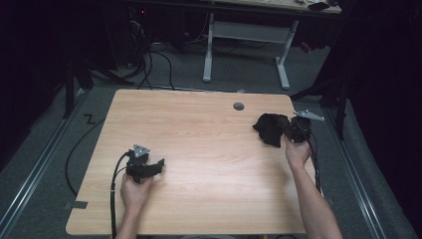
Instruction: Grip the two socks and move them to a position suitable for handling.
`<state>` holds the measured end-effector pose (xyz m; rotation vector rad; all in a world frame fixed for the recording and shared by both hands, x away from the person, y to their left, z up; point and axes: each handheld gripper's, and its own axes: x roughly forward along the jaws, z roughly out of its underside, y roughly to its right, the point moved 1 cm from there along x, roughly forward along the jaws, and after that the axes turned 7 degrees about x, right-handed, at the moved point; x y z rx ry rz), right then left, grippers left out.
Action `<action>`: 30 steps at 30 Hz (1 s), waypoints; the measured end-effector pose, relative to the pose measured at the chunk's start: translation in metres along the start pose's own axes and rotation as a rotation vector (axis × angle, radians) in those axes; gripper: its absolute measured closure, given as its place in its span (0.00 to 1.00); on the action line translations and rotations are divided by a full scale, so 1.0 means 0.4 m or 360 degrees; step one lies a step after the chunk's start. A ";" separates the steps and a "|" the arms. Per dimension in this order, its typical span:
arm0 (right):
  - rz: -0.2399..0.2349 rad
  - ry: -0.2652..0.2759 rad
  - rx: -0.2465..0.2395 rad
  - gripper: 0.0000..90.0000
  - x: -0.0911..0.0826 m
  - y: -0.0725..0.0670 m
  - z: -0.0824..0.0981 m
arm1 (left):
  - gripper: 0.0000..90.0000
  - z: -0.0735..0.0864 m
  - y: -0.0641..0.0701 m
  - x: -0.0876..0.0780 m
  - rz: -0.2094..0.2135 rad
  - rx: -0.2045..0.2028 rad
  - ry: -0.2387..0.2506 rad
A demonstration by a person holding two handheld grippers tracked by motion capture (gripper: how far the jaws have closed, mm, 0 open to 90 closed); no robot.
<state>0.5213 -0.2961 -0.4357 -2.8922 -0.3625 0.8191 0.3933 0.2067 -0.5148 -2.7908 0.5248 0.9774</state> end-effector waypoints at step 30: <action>-0.0174 0.0354 -0.0119 0.95 -0.158 -0.069 -0.148 | 0.37 0.000 0.002 0.000 -0.0009 0.0018 -0.0002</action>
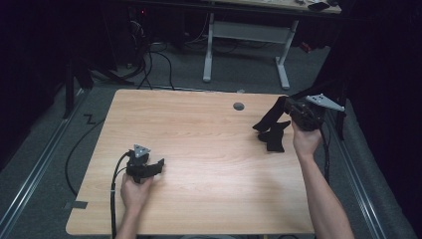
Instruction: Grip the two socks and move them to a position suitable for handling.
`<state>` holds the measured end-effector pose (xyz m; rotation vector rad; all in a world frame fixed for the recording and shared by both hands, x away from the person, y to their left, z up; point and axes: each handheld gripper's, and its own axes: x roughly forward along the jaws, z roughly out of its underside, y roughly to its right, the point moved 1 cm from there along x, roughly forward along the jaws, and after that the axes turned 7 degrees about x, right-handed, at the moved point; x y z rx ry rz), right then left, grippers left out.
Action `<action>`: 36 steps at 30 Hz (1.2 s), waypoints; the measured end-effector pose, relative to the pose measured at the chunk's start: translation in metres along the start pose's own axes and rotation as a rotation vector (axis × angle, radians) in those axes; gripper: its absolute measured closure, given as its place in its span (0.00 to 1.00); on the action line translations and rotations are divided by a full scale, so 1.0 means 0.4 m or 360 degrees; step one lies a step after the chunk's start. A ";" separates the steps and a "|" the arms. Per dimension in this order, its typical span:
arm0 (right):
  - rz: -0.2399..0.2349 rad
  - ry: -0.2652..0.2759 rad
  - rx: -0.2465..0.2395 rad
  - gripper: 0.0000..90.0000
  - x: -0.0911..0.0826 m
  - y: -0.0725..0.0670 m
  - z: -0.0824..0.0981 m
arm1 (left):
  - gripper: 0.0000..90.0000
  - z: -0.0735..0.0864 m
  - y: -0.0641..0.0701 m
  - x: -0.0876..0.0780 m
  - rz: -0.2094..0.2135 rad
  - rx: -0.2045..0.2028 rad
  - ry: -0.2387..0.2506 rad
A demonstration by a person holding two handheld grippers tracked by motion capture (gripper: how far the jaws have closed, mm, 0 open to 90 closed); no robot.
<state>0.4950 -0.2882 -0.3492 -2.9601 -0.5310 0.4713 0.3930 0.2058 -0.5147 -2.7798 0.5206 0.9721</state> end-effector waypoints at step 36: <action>-0.0482 -0.0126 -0.0256 0.94 -0.102 -0.274 0.081 | 0.37 0.009 -0.012 -0.022 0.0088 -0.0087 0.0119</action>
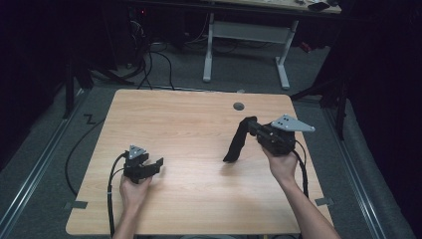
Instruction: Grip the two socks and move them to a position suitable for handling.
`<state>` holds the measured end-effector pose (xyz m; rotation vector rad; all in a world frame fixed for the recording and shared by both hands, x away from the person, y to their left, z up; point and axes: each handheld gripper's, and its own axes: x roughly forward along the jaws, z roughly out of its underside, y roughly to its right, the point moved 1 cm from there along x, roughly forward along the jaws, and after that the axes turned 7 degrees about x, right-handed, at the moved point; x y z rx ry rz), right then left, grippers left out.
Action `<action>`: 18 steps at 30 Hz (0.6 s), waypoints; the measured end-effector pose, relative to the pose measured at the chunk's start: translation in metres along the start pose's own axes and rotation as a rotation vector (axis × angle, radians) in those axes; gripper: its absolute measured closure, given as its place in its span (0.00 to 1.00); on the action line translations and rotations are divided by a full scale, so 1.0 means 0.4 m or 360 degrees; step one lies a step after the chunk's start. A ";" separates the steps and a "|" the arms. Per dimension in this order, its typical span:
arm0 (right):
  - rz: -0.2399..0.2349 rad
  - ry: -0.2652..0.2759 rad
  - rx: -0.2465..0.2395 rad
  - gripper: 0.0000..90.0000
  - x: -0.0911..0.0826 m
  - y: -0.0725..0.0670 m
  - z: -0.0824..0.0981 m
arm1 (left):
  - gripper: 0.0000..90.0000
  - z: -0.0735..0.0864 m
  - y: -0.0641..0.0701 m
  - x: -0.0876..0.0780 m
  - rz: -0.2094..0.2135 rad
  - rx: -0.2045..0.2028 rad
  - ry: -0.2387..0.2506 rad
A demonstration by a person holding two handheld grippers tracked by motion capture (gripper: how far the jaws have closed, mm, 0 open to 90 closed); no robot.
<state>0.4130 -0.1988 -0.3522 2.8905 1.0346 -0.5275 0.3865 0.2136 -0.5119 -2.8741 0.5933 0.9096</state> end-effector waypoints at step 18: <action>-0.0145 -0.0235 0.0000 0.94 0.106 -0.077 0.118 | 0.34 -0.090 0.218 -0.001 0.0389 0.0256 0.0008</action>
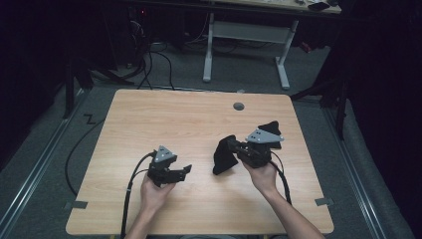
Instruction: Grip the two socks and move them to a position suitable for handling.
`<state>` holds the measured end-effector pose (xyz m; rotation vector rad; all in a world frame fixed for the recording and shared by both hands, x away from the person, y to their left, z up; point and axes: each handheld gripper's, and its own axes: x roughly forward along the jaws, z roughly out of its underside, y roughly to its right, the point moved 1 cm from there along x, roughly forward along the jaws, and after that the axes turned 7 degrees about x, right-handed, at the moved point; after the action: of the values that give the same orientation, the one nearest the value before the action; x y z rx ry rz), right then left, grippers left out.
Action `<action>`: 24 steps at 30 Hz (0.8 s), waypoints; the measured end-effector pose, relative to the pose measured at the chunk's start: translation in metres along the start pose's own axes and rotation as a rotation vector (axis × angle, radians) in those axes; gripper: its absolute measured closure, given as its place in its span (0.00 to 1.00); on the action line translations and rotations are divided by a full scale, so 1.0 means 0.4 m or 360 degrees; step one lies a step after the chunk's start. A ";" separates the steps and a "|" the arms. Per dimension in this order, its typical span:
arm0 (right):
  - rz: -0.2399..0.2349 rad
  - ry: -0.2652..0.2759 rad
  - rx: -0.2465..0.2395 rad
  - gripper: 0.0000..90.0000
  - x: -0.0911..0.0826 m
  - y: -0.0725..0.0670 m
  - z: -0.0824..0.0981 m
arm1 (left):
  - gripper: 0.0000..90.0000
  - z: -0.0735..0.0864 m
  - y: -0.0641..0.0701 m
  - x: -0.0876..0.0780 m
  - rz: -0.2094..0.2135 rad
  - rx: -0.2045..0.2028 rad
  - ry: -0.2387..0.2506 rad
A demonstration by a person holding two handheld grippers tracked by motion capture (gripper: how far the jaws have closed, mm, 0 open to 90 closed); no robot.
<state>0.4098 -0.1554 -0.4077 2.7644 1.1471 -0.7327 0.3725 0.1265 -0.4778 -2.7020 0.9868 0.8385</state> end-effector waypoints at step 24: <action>-0.0040 -0.0282 0.0103 0.92 0.141 0.009 0.073 | 0.58 -0.024 0.122 0.184 0.0051 0.0290 -0.0266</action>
<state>0.4349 -0.1279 -0.4591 2.6742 1.1442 -1.0117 0.3922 0.0453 -0.5077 -2.4270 1.0178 0.9144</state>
